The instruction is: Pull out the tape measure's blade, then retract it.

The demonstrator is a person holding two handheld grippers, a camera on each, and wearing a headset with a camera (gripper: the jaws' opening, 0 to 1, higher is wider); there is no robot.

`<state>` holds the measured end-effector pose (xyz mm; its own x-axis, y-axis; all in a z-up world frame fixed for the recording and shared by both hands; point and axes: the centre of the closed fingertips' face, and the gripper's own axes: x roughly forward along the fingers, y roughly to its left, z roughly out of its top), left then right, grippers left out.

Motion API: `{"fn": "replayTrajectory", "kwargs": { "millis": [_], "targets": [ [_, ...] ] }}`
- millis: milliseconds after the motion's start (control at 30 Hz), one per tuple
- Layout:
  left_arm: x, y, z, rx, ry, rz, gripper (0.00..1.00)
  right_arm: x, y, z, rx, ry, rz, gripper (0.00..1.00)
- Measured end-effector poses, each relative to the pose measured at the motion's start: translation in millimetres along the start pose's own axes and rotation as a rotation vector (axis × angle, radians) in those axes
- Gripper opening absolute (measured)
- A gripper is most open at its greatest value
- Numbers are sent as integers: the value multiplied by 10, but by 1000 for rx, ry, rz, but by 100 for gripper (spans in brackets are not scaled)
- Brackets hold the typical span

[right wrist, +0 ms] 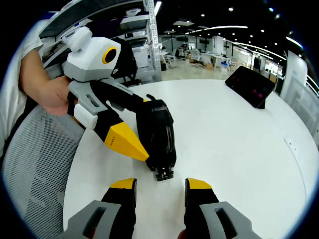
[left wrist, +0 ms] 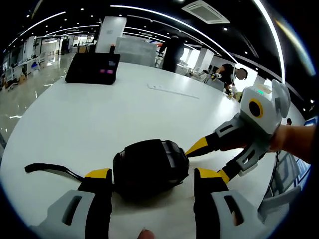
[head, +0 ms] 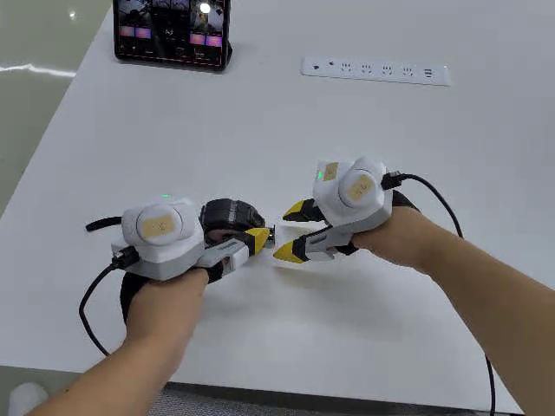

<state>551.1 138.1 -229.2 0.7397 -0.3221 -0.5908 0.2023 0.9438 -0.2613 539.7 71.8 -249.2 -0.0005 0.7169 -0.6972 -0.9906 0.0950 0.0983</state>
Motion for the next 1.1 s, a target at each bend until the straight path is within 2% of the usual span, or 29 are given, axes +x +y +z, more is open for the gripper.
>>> {"fn": "replayTrajectory", "kwargs": {
  "millis": [100, 233, 467, 533, 667, 867, 1100],
  "targets": [
    [-30, -4, 5, 9, -7, -7, 63, -24, -1, 7, 12, -8, -8, 35],
    [-49, 13, -35, -1, 12, -8, 60, -47, 2, 12, 12, -9, -19, 35],
    [-118, -5, -44, 52, 11, -29, 60, -163, 9, 7, 28, -26, -72, 39],
    [-151, 1, -51, 65, 9, -34, 60, -208, 27, 15, 50, -45, -86, 41],
    [-203, 10, -63, 83, 11, -42, 59, -264, 49, -36, 66, -48, -118, 44],
    [-268, -15, -114, 192, 43, -57, 56, -351, 124, -71, 85, -61, -153, 50],
    [-290, 22, -134, 219, 42, -75, 59, -456, 137, -129, 93, -59, -201, 57]
  ]
}}
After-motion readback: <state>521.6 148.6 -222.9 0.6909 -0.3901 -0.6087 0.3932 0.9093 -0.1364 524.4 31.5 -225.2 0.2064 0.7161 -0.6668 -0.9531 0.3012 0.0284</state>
